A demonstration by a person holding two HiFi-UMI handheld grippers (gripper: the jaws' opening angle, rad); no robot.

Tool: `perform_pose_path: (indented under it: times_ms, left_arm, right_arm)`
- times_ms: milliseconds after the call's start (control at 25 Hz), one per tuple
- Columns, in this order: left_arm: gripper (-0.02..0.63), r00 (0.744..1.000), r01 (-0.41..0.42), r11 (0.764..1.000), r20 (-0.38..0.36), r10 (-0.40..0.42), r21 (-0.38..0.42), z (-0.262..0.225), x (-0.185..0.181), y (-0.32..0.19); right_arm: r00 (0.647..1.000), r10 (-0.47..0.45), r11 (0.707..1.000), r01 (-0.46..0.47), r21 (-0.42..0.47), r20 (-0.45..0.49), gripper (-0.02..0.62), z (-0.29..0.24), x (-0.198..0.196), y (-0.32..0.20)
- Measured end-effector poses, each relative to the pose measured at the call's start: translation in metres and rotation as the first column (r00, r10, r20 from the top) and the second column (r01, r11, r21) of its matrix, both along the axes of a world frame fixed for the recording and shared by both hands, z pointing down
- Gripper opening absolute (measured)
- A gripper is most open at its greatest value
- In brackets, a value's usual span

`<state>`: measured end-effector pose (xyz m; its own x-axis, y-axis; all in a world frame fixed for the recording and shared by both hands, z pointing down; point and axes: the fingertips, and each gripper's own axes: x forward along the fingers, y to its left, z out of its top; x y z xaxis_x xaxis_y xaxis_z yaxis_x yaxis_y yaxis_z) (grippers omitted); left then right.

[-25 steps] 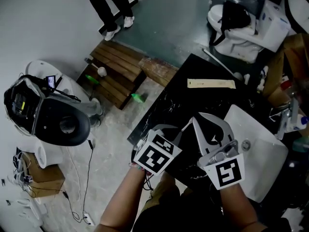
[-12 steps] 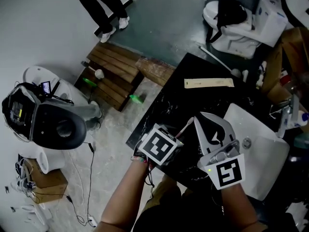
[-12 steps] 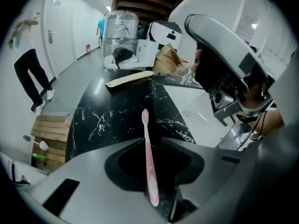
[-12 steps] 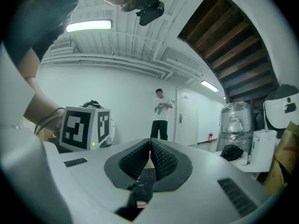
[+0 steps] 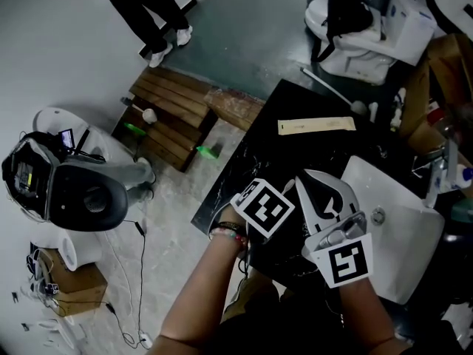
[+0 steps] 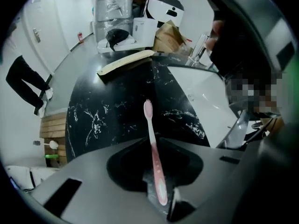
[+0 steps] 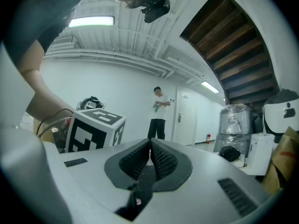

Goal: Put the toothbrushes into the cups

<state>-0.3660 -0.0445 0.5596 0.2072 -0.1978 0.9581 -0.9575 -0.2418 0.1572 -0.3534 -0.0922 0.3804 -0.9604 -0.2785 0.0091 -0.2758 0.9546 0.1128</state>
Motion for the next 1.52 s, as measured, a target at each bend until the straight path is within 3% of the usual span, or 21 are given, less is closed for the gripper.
perform_pose_path:
  times_ms: [80, 200, 600, 760, 880, 1000, 1200, 1520]
  left_arm:
    - [0.057, 1.000, -0.004, 1.000, 0.031, 0.004, -0.009, 0.002, -0.003, -0.001]
    - [0.043, 1.000, 0.003, 1.000, 0.019, -0.003, 0.002, 0.002, -0.004, -0.001]
    - [0.040, 1.000, 0.008, 0.999, 0.016, -0.009, 0.032, 0.003, -0.007, 0.001]
    - [0.038, 0.999, 0.042, 0.996, 0.030, -0.044, 0.078, -0.001, -0.016, 0.005]
    - [0.038, 0.997, 0.071, 0.984, 0.013, -0.074, 0.164, -0.013, -0.017, 0.000]
    - [0.038, 0.995, 0.097, 0.953, -0.014, -0.097, 0.286, -0.032, -0.014, -0.013]
    - [0.040, 0.990, 0.136, 0.894, -0.020, -0.141, 0.427, -0.062, -0.015, -0.021]
    - [0.039, 0.977, 0.141, 0.714, 0.017, -0.210, 0.686, -0.127, -0.009, -0.033]
  right_arm:
    - [1.000, -0.003, 1.000, 0.003, -0.003, -0.003, 0.034, 0.001, 0.000, 0.000]
    - [1.000, 0.000, 1.000, 0.000, -0.006, 0.002, 0.034, 0.002, 0.001, -0.002]
    - [1.000, -0.004, 1.000, 0.004, 0.002, 0.012, 0.034, -0.004, 0.002, 0.001]
    - [1.000, -0.003, 1.000, 0.003, 0.001, 0.008, 0.034, -0.004, 0.006, 0.002]
    - [1.000, 0.004, 1.000, -0.004, 0.008, 0.017, 0.034, -0.008, 0.011, 0.001]
    - [1.000, 0.004, 1.000, -0.005, 0.009, 0.017, 0.034, -0.012, 0.016, 0.001]
    - [0.999, 0.009, 1.000, -0.009, 0.004, 0.043, 0.034, -0.022, 0.024, 0.003]
    - [0.998, 0.012, 1.000, -0.014, 0.024, 0.066, 0.034, -0.039, 0.043, 0.006]
